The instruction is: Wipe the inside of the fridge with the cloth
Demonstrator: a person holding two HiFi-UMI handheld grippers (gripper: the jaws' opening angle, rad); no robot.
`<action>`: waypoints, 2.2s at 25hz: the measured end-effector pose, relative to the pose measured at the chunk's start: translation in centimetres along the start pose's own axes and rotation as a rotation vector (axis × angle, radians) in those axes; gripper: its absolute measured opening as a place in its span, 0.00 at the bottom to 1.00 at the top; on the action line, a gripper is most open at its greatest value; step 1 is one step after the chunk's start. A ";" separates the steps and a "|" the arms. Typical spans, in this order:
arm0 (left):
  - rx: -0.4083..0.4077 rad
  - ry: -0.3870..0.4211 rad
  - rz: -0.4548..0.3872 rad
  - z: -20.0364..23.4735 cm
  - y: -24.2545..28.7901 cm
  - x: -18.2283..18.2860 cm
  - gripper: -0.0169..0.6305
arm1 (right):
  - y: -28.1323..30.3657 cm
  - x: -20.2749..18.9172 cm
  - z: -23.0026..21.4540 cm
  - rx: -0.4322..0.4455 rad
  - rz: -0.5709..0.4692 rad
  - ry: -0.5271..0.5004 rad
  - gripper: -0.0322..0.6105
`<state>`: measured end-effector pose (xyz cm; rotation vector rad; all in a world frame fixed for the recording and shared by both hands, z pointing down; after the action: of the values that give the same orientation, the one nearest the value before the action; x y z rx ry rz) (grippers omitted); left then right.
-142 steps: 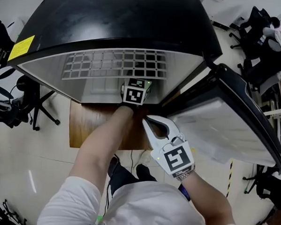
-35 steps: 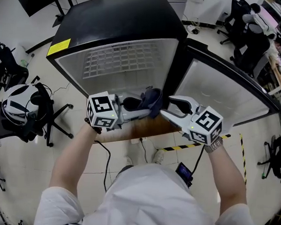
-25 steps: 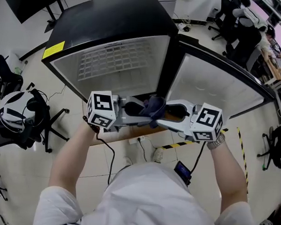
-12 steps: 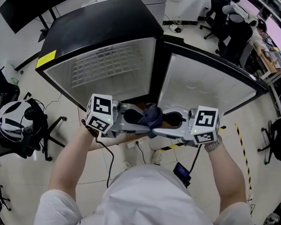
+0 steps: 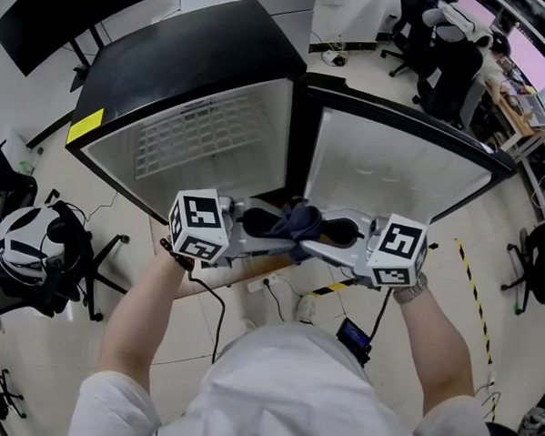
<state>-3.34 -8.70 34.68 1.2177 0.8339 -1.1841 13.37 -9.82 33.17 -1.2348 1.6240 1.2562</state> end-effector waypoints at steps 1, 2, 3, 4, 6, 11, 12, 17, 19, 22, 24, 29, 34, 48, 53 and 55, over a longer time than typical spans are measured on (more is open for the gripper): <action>0.033 0.012 -0.003 0.3 0.0 0.0 0.20 | -0.1 0.1 -0.1 -0.037 -0.001 -0.018 0.20; 0.067 0.023 -0.006 0.7 -0.1 0.1 0.22 | -0.1 0.2 -0.3 -0.073 -0.002 -0.036 0.20; 0.101 0.032 -0.011 1.0 -0.1 0.1 0.24 | -0.2 0.4 -0.4 -0.107 -0.005 -0.051 0.20; 0.134 0.040 -0.017 1.3 -0.2 0.1 0.25 | -0.3 0.5 -0.6 -0.140 -0.011 -0.064 0.20; 0.195 0.051 -0.035 1.8 -0.2 0.2 0.28 | -0.6 0.8 -0.9 -0.202 -0.030 -0.083 0.20; 0.346 0.063 -0.105 2.6 -0.2 -0.1 0.30 | -1.3 1.7 -1.5 -0.336 -0.078 -0.127 0.20; 0.381 0.067 -0.118 2.7 -0.2 -0.1 0.30 | -1.3 1.9 -1.6 -0.362 -0.084 -0.137 0.20; 0.579 0.104 -0.158 3.3 -0.1 -0.3 0.30 | -1.2 3.0 -1.8 -0.503 -0.121 -0.197 0.20; 0.654 0.116 -0.167 3.4 -0.1 -0.3 0.30 | -1.2 3.4 -1.8 -0.563 -0.143 -0.217 0.20; 0.748 0.116 -0.159 3.6 0.2 -0.4 0.30 | -1.3 4.1 -1.8 -0.651 -0.189 -0.227 0.20; 0.794 0.104 -0.141 3.7 0.6 -0.8 0.30 | -1.5 4.6 -1.8 -0.696 -0.221 -0.227 0.20; 0.875 0.071 -0.099 3.9 1.8 -2.3 0.30 | -1.5 6.3 -1.5 -0.755 -0.284 -0.236 0.20; 0.940 0.025 -0.071 4.8 3.3 -3.3 0.30 | -1.0 8.0 -1.3 -0.808 -0.320 -0.250 0.20; 0.995 -0.078 0.043 8.6 6.8 -6.0 0.30 | 0.5 10.9 -2.4 -0.933 -0.296 -0.249 0.20; 0.989 -0.095 0.081 9.5 7.6 -6.7 0.27 | 1.2 11.7 -2.6 -0.938 -0.268 -0.240 0.20; 0.985 -0.093 0.090 9.7 7.9 -6.8 0.25 | 1.3 11.7 -2.7 -0.942 -0.263 -0.238 0.20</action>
<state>1.68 -17.09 44.99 1.9277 0.0678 -1.6232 8.94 -15.28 23.32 -1.6700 0.6323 1.9791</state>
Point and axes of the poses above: the fingertips, and each gripper's own axes: y forward along the fingers, z to its left, x out of its top, the point moved 9 cm from there along -y, backward along the fingers, and after that the axes turned 3 degrees about y, right-handed, at the moved point
